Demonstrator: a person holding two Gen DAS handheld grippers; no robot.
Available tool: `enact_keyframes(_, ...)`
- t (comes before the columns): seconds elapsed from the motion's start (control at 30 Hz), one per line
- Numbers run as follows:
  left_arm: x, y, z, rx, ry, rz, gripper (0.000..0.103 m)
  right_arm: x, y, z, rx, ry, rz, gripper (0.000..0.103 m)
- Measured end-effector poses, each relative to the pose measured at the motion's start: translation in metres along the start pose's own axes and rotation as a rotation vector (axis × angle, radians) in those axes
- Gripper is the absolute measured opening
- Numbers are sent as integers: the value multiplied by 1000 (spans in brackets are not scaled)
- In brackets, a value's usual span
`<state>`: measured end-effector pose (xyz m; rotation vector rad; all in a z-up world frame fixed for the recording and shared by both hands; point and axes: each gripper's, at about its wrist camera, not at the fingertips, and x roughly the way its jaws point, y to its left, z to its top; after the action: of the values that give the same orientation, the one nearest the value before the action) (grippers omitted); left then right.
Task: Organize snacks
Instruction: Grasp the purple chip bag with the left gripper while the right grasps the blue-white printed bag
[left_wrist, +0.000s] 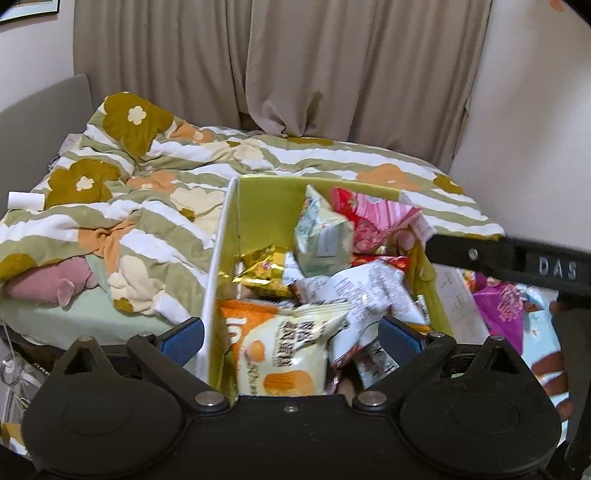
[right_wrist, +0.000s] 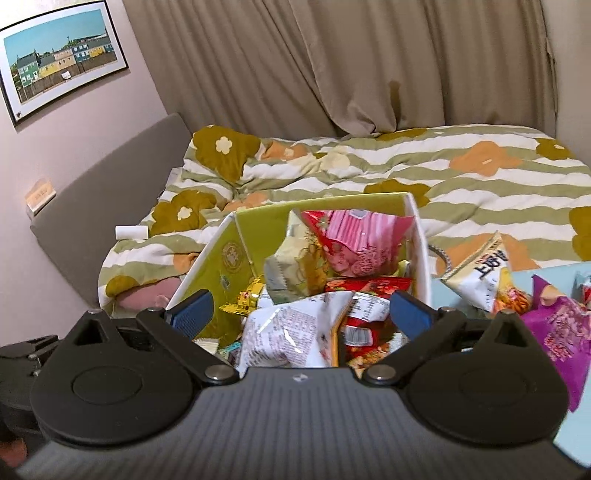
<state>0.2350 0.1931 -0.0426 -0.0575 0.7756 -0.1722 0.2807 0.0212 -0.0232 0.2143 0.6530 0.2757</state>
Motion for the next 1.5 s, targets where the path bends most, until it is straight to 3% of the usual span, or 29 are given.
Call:
enact_keyframes(0.37, -13, -44, 9, 40, -64, -16, 102, -54, -36, 3, -33, -88, -72, 103)
enact_keyframes(0.77, -4, -167, 8, 74, -104, -22, 102, -105, -145, 22, -73, -63, -61, 103)
enact_keyframes(1.17, 49, -277, -4, 53, -24, -30, 102, -111, -283, 35, -77, 14, -81, 103)
enact_keyframes(1.5, 122, -300, -3, -146, 126, -34, 102, -65, -352, 34, -95, 141, -7, 103)
